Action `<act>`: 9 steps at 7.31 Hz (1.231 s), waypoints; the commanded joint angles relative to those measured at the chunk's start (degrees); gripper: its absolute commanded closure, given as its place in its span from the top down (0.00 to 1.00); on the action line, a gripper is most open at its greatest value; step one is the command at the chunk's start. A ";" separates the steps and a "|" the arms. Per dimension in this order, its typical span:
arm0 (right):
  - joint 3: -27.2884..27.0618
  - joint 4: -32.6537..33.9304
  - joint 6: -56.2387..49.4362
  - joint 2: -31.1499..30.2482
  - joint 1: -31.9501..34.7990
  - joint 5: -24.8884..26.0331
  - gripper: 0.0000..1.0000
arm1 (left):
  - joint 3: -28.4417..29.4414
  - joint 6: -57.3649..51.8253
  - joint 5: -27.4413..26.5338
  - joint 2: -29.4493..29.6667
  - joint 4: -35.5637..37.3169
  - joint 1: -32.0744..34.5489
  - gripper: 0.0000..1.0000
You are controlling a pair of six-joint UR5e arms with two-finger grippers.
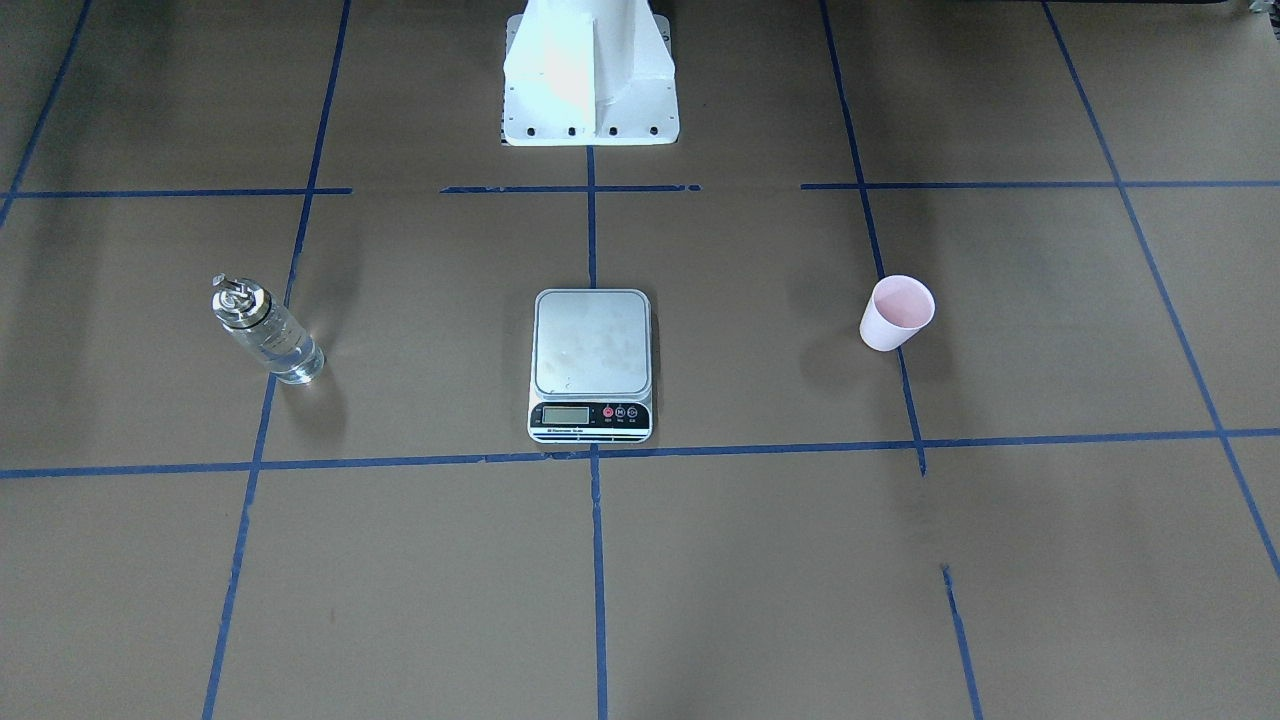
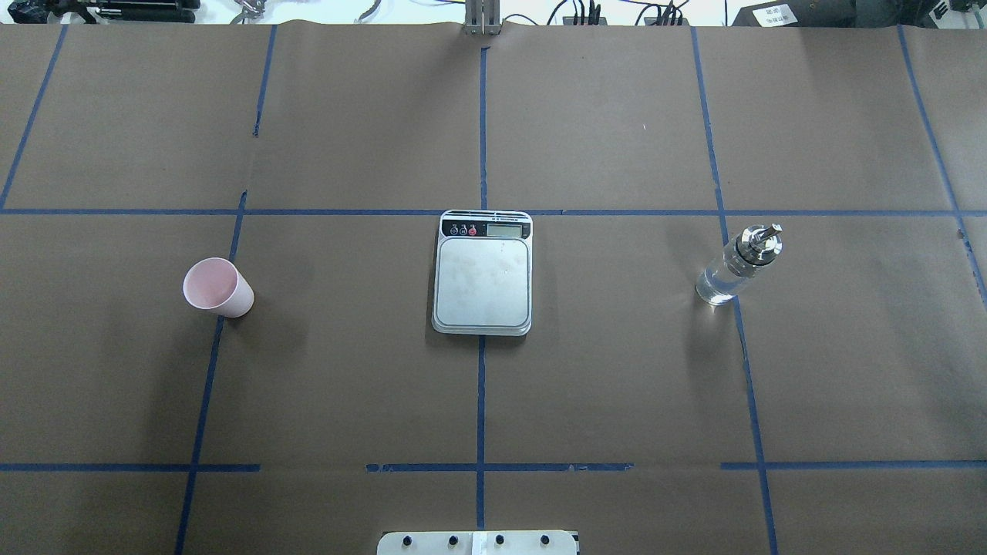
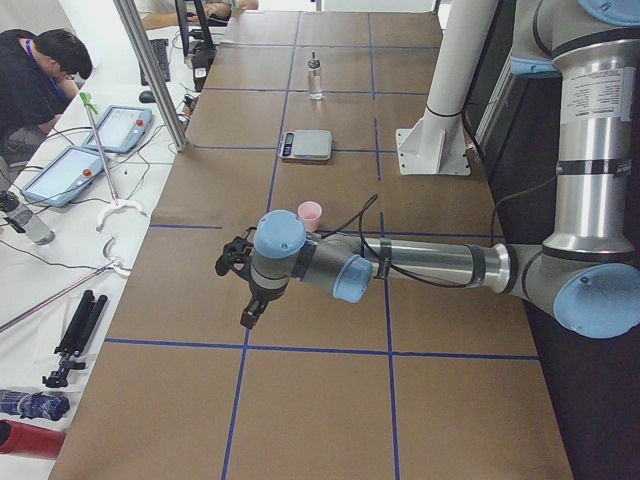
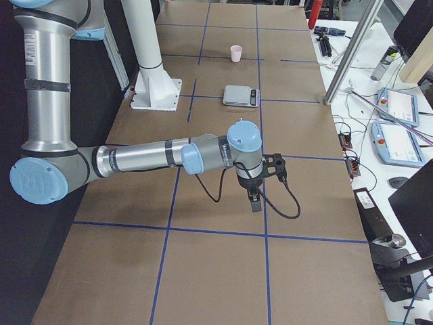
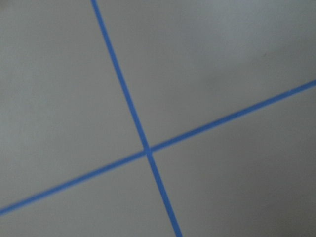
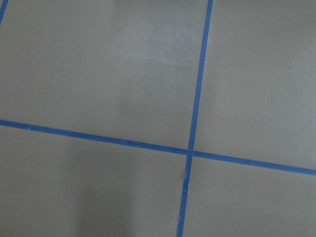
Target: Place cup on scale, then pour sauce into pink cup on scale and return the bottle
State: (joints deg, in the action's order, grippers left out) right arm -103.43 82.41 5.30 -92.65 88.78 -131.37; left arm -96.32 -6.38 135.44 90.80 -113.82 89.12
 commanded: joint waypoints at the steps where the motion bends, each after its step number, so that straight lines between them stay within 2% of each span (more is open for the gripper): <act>1: -0.12 -5.64 1.56 -0.94 0.07 -1.16 1.00 | 1.30 0.14 0.26 3.83 -8.65 -0.17 1.00; 3: -0.29 -10.48 1.90 -2.27 -0.01 -4.06 1.00 | 0.78 8.43 0.26 4.03 -11.23 -0.35 1.00; 4: -0.11 -10.77 2.17 -3.32 -0.01 -4.07 1.00 | 0.17 9.62 0.87 2.98 -16.47 -2.78 1.00; 5: -0.02 -10.78 2.17 -3.68 -0.01 -3.98 1.00 | 0.51 17.20 4.27 1.84 -16.78 -10.64 1.00; 6: -0.02 -10.78 2.17 -3.85 -0.01 -3.98 1.00 | -0.96 31.81 1.34 1.40 -19.13 -15.07 1.00; 7: 0.41 -10.86 2.09 -3.86 -0.10 -3.98 1.00 | -3.07 42.05 -6.95 -2.35 -24.81 -20.86 1.00; 9: 0.94 -10.86 2.09 -3.94 -0.19 -3.89 1.00 | -8.95 64.03 -18.75 -4.14 -26.01 -34.73 0.79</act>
State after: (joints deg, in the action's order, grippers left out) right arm -102.76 71.56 7.39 -96.51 88.67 -135.30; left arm -101.70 44.20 124.29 88.05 -138.75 63.24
